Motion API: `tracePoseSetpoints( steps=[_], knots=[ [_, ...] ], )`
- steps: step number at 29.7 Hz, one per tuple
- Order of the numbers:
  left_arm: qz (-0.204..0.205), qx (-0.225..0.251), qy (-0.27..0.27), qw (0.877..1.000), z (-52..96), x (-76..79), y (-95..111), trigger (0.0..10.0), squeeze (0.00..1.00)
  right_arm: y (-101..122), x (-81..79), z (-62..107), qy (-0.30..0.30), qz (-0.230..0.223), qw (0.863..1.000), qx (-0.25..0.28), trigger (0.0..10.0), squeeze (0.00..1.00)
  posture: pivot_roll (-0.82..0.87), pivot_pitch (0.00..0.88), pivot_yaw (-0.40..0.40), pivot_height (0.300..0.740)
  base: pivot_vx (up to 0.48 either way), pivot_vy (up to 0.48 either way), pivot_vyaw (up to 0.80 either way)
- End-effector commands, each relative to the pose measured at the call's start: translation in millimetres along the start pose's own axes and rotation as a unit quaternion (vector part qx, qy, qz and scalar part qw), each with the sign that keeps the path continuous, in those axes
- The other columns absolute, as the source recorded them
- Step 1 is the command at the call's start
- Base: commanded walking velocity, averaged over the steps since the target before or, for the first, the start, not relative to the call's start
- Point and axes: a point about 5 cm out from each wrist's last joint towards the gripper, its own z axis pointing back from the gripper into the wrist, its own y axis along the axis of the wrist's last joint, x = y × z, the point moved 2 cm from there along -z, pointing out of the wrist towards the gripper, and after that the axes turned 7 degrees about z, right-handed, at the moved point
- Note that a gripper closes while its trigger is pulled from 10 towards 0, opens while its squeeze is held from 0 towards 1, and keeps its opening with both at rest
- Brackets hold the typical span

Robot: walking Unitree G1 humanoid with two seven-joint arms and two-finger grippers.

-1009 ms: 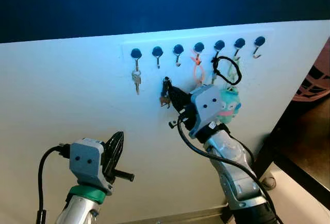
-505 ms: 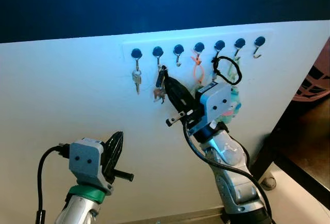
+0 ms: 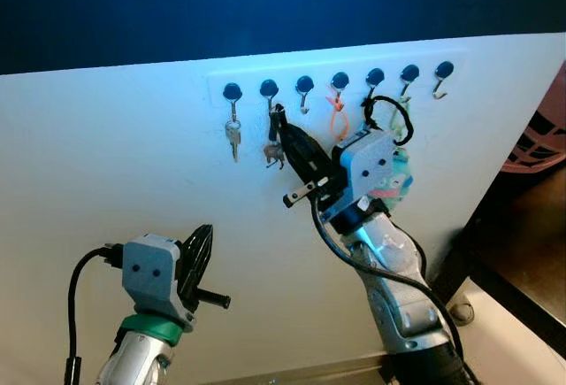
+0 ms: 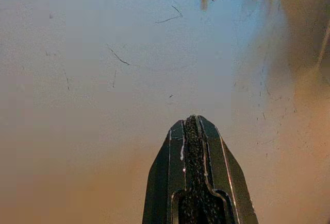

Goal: Hang keys on a hook

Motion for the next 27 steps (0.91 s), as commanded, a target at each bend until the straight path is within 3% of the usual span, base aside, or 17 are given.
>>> tracePoseSetpoints(
  steps=[1, 10, 12, 15, 27],
  knots=[
    [-0.002, -0.008, 0.003, 1.000, 1.7, -2.8, -3.4, 10.0, 0.00, -6.0, -2.2, -2.4, 0.004, 0.002, 1.000, -0.019, 10.0, 0.00, -0.15, 0.095, 0.138, 0.740, 0.000, 0.000, 0.00],
    [-0.003, -0.010, 0.006, 1.000, 2.4, -3.8, -4.6, 10.0, 0.00, -14.0, -5.8, -3.8, 0.014, 0.004, 0.999, -0.044, 10.0, 0.00, -0.15, 0.095, 0.138, 0.740, 0.000, 0.000, 0.00],
    [-0.003, -0.012, 0.006, 1.000, 3.5, -3.7, -5.2, 10.0, 0.00, -27.2, -16.1, 1.2, 0.054, 0.019, 0.995, -0.083, 10.0, 0.00, -0.15, 0.098, 0.133, 0.740, 0.000, 0.000, 0.00],
    [-0.003, -0.012, 0.006, 1.000, 4.0, -3.3, -5.4, 10.0, 0.00, -34.2, -22.4, 6.2, 0.075, 0.026, 0.992, -0.099, 10.0, 0.00, -0.15, 0.100, 0.130, 0.740, 0.000, 0.000, 0.00],
    [-0.003, -0.013, 0.009, 1.000, 5.6, -3.5, -5.8, 10.0, 0.00, -28.0, -30.2, 13.5, 0.085, 0.006, 0.993, -0.081, 10.0, 0.00, -0.15, 0.103, 0.128, 0.740, 0.000, 0.000, 0.00]
  ],
)
